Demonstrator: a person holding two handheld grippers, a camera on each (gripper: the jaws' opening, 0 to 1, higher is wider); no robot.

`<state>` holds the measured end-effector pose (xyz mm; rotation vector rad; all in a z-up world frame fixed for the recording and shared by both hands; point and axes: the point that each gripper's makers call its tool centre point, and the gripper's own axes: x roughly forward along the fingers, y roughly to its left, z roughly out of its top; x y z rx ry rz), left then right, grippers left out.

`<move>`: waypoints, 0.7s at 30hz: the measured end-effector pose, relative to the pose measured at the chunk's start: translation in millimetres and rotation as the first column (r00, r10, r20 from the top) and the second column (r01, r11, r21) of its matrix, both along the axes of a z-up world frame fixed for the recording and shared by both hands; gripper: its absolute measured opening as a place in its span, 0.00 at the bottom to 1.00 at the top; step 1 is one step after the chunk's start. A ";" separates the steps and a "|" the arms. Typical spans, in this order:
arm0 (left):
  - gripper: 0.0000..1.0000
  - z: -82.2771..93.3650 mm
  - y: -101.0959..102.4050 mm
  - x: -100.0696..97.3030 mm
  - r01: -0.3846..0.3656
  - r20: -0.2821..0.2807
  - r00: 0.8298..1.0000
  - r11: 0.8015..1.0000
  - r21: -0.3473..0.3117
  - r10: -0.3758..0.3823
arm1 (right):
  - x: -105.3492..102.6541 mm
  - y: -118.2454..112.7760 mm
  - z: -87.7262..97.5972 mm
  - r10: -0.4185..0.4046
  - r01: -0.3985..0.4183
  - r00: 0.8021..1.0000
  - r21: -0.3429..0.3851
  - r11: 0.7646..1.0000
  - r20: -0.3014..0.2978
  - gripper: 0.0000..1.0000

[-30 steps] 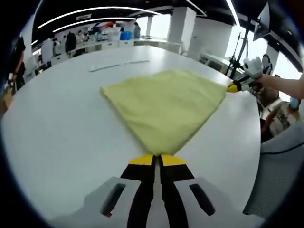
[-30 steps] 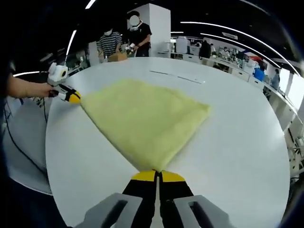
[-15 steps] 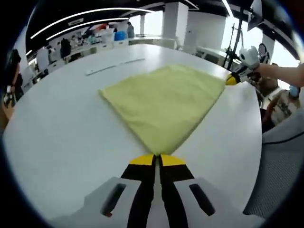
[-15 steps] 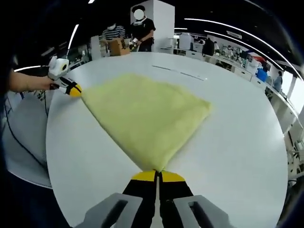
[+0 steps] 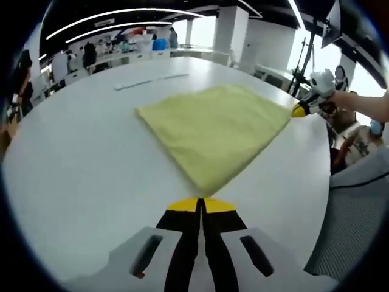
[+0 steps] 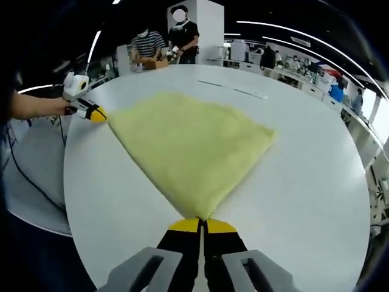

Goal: Fold the garment on the visible template until the final outline fits inside the template.

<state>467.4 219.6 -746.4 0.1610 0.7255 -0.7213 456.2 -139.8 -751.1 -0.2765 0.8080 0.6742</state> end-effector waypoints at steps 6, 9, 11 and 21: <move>0.05 0.0 -5.1 6.1 0.021 0.022 1.000 1.000 0.010 -0.021 | 1.2 -1.5 0.4 -0.001 0.001 1.000 -0.012 1.000 0.004 0.00; 0.11 -2.5 -9.0 6.3 0.048 0.017 0.999 0.999 0.022 -0.048 | 1.5 -2.0 -0.7 -0.004 0.004 1.000 -0.019 1.000 -0.002 0.00; 0.06 -1.4 -13.1 5.8 0.063 0.012 0.998 0.998 0.001 -0.063 | 2.3 -2.7 -1.7 -0.002 0.002 1.000 -0.027 1.000 -0.002 0.00; 0.00 -1.5 -16.9 2.2 0.094 0.008 0.996 0.996 0.008 -0.094 | 3.0 -4.9 -2.9 0.001 -0.001 1.000 -0.042 0.999 -0.011 0.00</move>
